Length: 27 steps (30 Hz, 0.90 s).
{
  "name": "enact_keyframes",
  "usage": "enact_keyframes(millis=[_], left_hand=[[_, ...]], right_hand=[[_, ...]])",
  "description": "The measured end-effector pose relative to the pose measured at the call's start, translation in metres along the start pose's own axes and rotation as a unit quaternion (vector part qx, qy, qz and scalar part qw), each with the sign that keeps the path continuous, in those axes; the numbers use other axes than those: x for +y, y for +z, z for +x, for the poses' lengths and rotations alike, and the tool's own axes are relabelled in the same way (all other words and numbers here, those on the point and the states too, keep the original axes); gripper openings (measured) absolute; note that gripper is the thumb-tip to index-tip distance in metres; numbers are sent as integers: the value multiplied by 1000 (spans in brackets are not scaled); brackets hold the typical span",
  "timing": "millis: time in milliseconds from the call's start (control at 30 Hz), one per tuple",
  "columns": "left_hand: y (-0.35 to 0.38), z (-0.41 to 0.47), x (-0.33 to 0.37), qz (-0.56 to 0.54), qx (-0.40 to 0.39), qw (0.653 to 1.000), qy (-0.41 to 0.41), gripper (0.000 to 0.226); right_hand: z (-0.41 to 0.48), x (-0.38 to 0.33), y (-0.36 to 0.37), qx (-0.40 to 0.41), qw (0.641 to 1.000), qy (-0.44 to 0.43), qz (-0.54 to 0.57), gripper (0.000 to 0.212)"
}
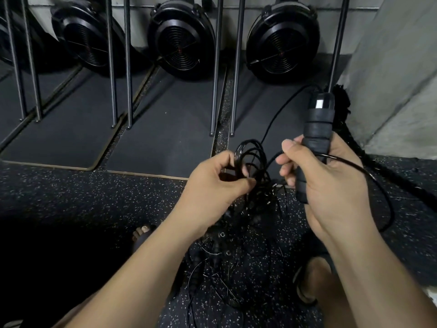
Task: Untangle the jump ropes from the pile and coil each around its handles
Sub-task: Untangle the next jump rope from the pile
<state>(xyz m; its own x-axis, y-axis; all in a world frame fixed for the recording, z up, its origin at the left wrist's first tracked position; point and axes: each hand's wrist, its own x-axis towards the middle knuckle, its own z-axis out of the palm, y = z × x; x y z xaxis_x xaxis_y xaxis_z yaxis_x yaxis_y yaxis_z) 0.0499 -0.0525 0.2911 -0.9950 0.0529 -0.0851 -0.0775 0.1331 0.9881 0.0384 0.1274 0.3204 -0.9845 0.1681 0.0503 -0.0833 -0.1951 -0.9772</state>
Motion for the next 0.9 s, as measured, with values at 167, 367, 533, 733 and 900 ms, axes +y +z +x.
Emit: enact_keyframes(millis=[167, 367, 533, 733, 900], left_hand=[[1, 1, -3, 38, 92, 995, 28, 16], [7, 0, 1, -76, 99, 992, 18, 14], [6, -1, 10, -184, 89, 979, -11, 15], [8, -3, 10, -172, 65, 983, 5, 19], [13, -6, 10, -210, 58, 976, -6, 19]], right_hand=[[0, 2, -2, 11, 1000, -7, -14, 10], [2, -1, -6, 17, 1000, 3, -19, 11], [-3, 3, -8, -49, 997, 11, -50, 12], [-7, 14, -8, -35, 992, -14, -122, 17], [-11, 11, 6, 44, 994, 73, 75, 13]])
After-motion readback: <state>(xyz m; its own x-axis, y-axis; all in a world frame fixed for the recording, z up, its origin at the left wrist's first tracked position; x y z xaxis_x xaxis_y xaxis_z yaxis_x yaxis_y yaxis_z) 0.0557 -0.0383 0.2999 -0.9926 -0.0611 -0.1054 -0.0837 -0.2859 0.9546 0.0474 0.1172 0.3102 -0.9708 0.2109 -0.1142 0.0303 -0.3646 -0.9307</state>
